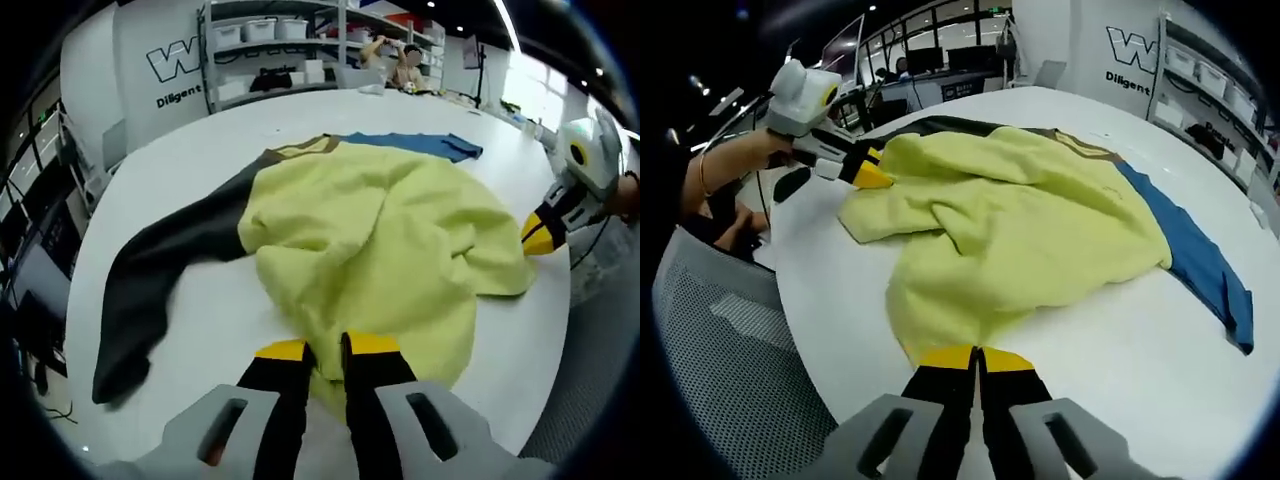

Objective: Fold the garment on the visible template until the final outline fits inside the template.

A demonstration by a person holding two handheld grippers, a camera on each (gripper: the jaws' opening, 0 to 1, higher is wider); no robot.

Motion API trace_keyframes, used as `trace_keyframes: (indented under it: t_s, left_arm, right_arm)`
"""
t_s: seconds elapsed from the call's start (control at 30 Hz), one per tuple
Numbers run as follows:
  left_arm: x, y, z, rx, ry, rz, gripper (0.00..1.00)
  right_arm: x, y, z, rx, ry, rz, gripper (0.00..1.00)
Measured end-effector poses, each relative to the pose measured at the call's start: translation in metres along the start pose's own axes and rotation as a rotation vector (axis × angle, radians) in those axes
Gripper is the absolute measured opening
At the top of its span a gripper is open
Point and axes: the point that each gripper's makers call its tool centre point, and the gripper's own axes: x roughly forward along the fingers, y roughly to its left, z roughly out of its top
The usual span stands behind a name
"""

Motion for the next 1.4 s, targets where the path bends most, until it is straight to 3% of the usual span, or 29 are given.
trace_keyframes:
  t_s: [0.1,0.33,0.47,0.63,0.77,0.93,1.13,1.4]
  left_arm:
    - [-0.009,-0.006,0.001,-0.032,0.007,-0.018,0.04]
    - [-0.028,-0.028,0.003,-0.012,0.007,-0.053,0.04]
    - [-0.037,-0.042,0.001,-0.011,0.035,-0.066,0.04]
    - [-0.040,-0.045,-0.009,-0.023,0.088,-0.041,0.04]
    - [-0.041,-0.051,-0.009,-0.032,0.083,-0.038,0.04]
    - [-0.042,-0.049,-0.021,-0.043,0.121,-0.010,0.06]
    - [-0.052,-0.041,-0.033,-0.083,0.124,0.018,0.05]
    - [-0.062,-0.032,-0.048,-0.108,0.130,0.061,0.07]
  right_arm:
    - [-0.013,-0.002,-0.001,0.023,-0.012,0.002,0.00]
    - [-0.040,-0.013,-0.004,0.051,-0.023,-0.018,0.00]
    - [-0.058,-0.023,-0.009,0.055,-0.014,-0.049,0.00]
    - [-0.077,-0.038,-0.020,0.133,-0.002,-0.087,0.00]
    - [-0.085,-0.048,-0.028,0.146,0.019,-0.129,0.00]
    - [-0.083,-0.056,-0.044,0.177,0.070,-0.153,0.00]
    - [-0.080,-0.057,-0.052,0.177,0.089,-0.159,0.00]
    - [-0.071,-0.064,-0.055,0.159,0.071,-0.188,0.00]
